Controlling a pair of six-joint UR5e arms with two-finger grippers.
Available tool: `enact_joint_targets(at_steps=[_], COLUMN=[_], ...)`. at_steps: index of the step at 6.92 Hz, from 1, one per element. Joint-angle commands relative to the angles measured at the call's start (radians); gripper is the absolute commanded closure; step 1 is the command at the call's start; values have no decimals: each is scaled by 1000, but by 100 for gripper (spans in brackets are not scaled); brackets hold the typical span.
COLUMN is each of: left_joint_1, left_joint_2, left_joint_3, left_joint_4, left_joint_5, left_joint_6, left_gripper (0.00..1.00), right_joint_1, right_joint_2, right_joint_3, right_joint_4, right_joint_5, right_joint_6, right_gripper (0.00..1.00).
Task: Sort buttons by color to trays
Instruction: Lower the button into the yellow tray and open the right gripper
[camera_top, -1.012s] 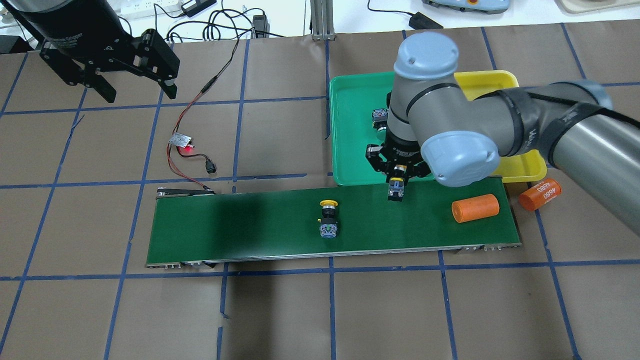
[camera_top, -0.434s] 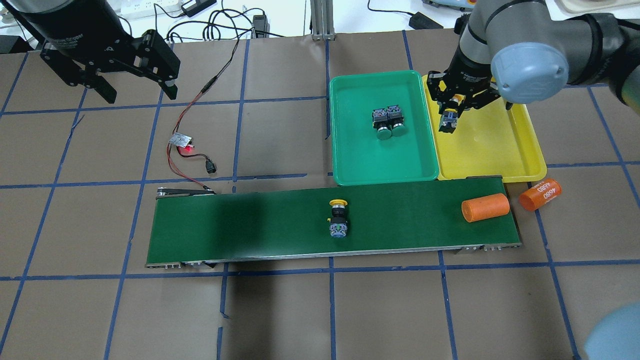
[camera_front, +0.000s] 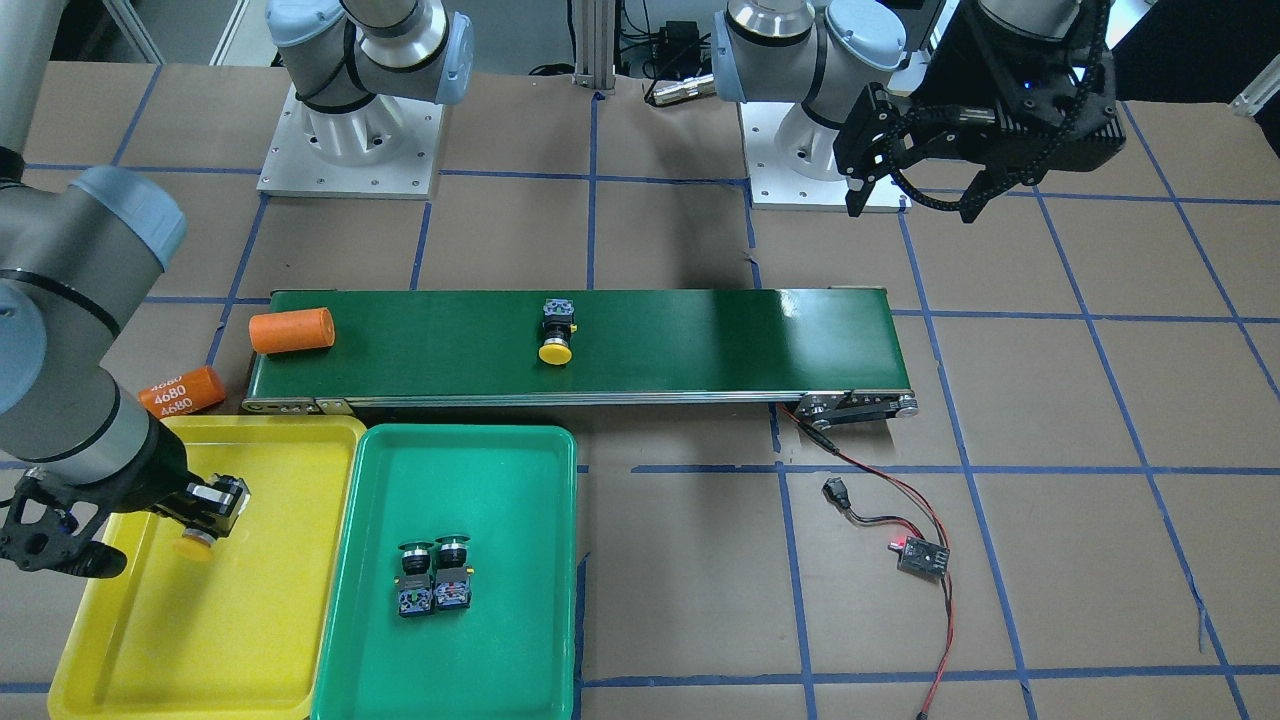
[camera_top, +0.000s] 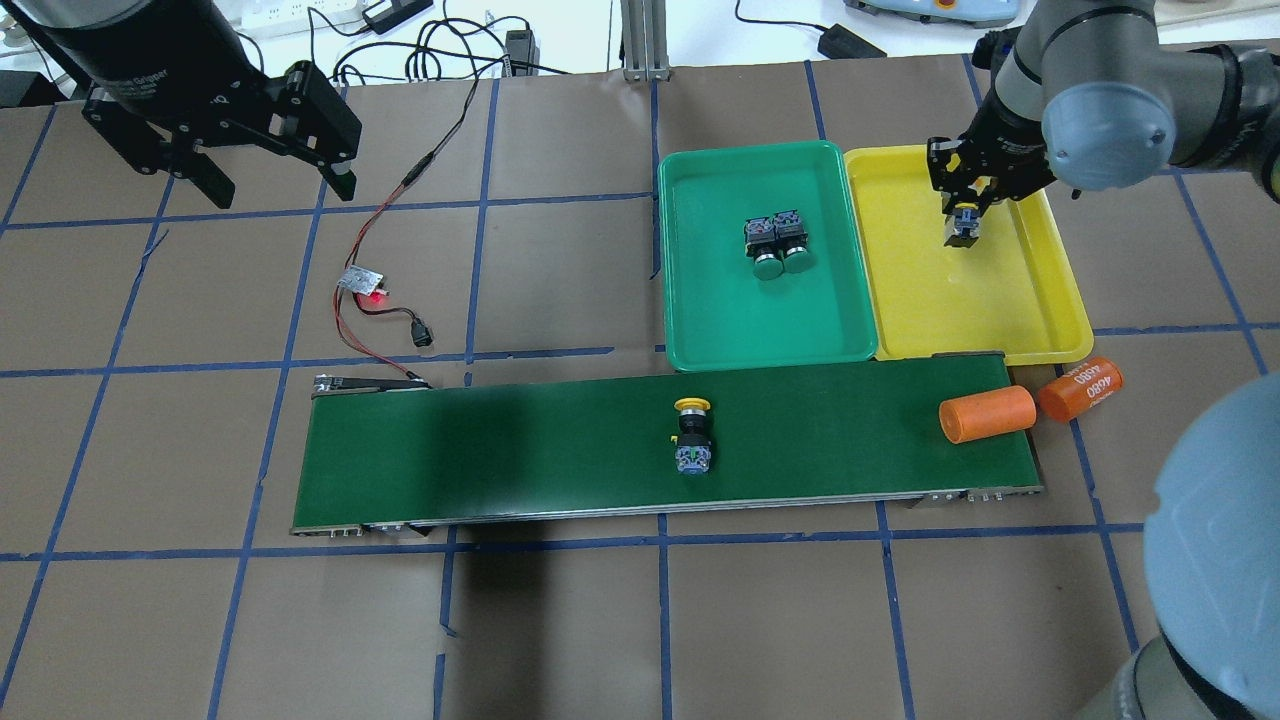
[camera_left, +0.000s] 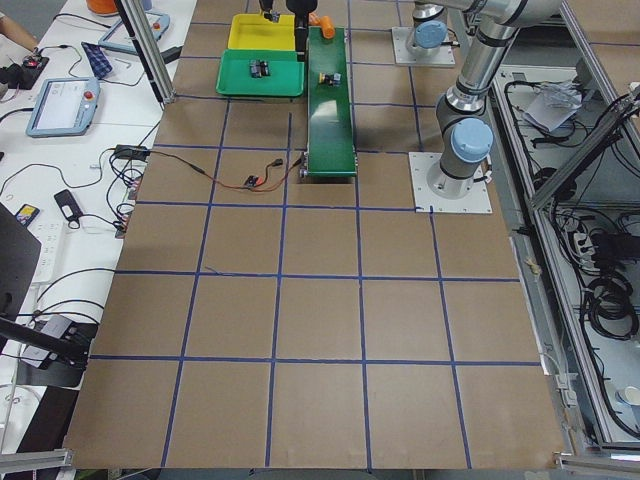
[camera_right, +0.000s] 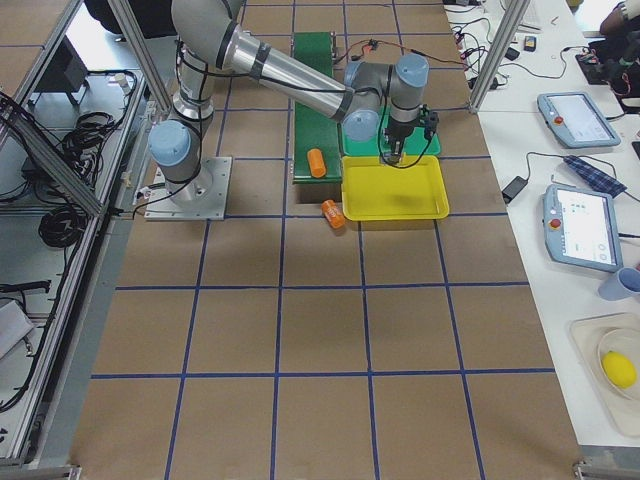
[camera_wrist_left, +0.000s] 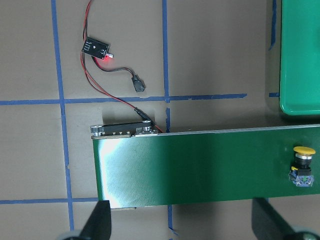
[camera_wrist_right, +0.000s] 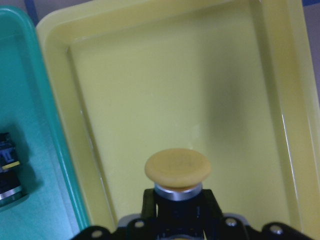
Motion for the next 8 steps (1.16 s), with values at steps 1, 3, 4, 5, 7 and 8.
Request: enact_joint_targets(at_steps=[1,3,4,5,7,8], left_joint_1=[0,0,0,0,0,0], left_joint_2=[1,4,1,3,3,4], left_joint_3=[-1,-3,-1,-3,-3,-3], left_joint_4=[0,2,2,2,2,2], left_joint_5=[0,-2,-2,-2,-2,0], left_joint_6=[0,0,0,0,0,0], left_gripper=[0,0,0,0,0,0], right_joint_1=[-19,-18,-15,-9,57,120], right_joint_2=[21,11,-30,-161,-367,-421], right_joint_3=[0,13,15,18,32,62], right_joint_4=[-3,3,30,202,403,414], right_joint_5=[0,0,8,12,14,16], right_joint_6=[-78,-76,-73,-73,-61,-32], right_gripper=[0,0,0,0,0,0])
